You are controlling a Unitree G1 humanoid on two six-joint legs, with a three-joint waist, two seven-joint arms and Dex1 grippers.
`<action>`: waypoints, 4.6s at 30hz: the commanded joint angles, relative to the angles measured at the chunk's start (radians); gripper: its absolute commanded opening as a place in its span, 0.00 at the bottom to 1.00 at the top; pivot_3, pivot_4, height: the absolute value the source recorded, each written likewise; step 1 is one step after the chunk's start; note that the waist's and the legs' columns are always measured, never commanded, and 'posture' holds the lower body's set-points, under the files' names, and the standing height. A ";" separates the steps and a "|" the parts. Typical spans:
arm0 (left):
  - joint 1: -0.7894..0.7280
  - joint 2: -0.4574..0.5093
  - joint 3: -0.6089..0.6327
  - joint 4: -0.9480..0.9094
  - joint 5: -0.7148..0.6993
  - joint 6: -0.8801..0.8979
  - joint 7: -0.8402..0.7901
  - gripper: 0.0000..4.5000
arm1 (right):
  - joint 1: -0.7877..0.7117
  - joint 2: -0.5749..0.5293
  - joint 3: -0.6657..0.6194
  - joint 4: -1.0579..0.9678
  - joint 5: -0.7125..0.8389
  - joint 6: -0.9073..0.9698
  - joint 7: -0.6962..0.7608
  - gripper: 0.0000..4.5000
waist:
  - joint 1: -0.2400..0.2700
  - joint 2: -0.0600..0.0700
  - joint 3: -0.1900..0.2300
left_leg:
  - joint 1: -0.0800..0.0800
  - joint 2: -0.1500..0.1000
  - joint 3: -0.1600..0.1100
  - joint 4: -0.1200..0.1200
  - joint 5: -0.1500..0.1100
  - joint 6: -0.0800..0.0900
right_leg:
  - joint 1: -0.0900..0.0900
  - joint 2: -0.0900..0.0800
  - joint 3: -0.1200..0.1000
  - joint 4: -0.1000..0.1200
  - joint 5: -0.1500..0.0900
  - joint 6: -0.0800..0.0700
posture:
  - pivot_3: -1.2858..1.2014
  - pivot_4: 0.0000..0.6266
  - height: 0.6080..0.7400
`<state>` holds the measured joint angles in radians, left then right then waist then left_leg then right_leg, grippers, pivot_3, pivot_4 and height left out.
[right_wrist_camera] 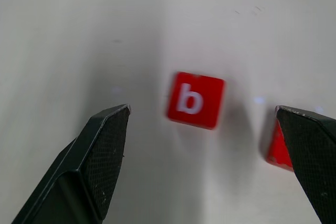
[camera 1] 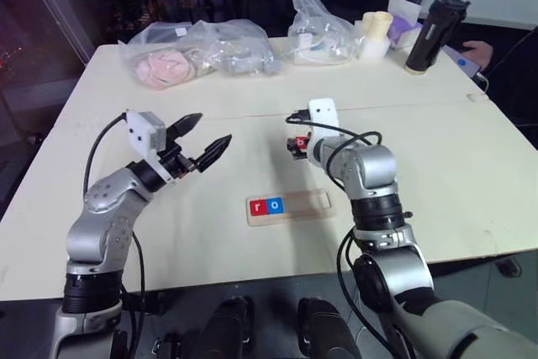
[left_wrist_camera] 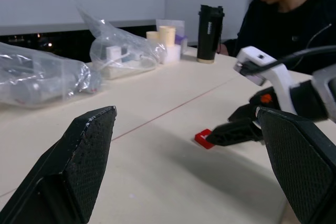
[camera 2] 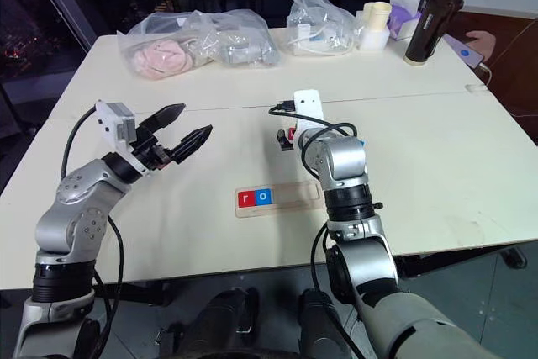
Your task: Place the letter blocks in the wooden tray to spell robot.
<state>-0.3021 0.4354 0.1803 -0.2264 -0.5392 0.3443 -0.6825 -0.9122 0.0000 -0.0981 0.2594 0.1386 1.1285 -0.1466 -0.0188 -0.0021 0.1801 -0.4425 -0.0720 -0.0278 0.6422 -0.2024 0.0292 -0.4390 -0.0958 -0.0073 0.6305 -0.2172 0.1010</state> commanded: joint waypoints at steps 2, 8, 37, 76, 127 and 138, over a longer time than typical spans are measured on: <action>0.014 0.007 0.009 -0.051 0.003 -0.018 0.016 0.99 | -0.087 0.044 -0.053 0.112 -0.008 -0.074 -0.056 1.00 | -0.002 0.000 0.000 | 0.001 0.000 0.000 -0.003 0.001 -0.002 | -0.001 0.001 0.000 0.000 0.000 0.000 | 0.52 0.24 0.98; 0.035 0.002 0.005 -0.068 0.007 -0.022 0.030 0.99 | -0.137 0.064 -0.052 0.242 -0.013 -0.150 -0.058 1.00 | -0.001 0.000 0.000 | 0.002 0.000 0.000 -0.011 0.005 -0.005 | -0.003 0.001 0.001 0.000 0.000 0.000 | 0.52 0.24 0.98; 0.003 -0.008 -0.012 -0.041 0.028 -0.019 0.081 1.00 | -0.123 0.007 0.022 0.285 -0.065 -0.159 -0.043 0.26 | -0.016 0.000 0.000 | 0.016 0.002 -0.001 -0.015 0.005 -0.006 | 0.009 0.005 0.001 -0.002 -0.003 -0.006 | 0.52 0.24 0.98; 0.103 0.311 -0.135 0.019 -0.004 -0.089 -0.590 1.00 | 0.530 -0.501 -0.124 -0.871 0.455 0.486 0.034 0.80 | 0.007 0.000 0.001 | 0.003 0.004 0.000 -0.027 0.004 -0.004 | 0.001 -0.001 -0.001 -0.024 -0.006 -0.009 | 0.52 0.24 0.98; 0.018 0.267 -0.117 0.102 -0.003 -0.121 -0.587 1.00 | 0.287 -0.949 0.322 0.003 -0.079 -1.039 1.503 0.25 | 0.008 0.000 0.003 | 0.004 0.004 0.004 -0.009 -0.001 0.001 | 0.005 -0.006 -0.007 -0.016 -0.004 -0.006 | 0.52 0.24 0.98; 0.005 0.252 -0.104 0.114 -0.025 -0.130 -0.589 1.00 | 0.249 -0.833 0.387 -0.266 -0.063 -0.853 1.506 0.25 | 0.019 0.000 0.003 | 0.003 0.004 0.004 -0.009 -0.001 0.001 | 0.005 -0.006 -0.006 -0.016 -0.003 -0.006 | 0.52 0.24 0.98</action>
<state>-0.2883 0.6865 0.0534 -0.0986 -0.5500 0.2283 -1.2665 -0.6537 -0.8316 0.2922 0.0228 0.0808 0.2671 1.3661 0.0003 -0.0022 0.1828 -0.4391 -0.0683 -0.0241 0.6330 -0.2038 0.0294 -0.4342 -0.1023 -0.0137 0.6147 -0.2207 0.0948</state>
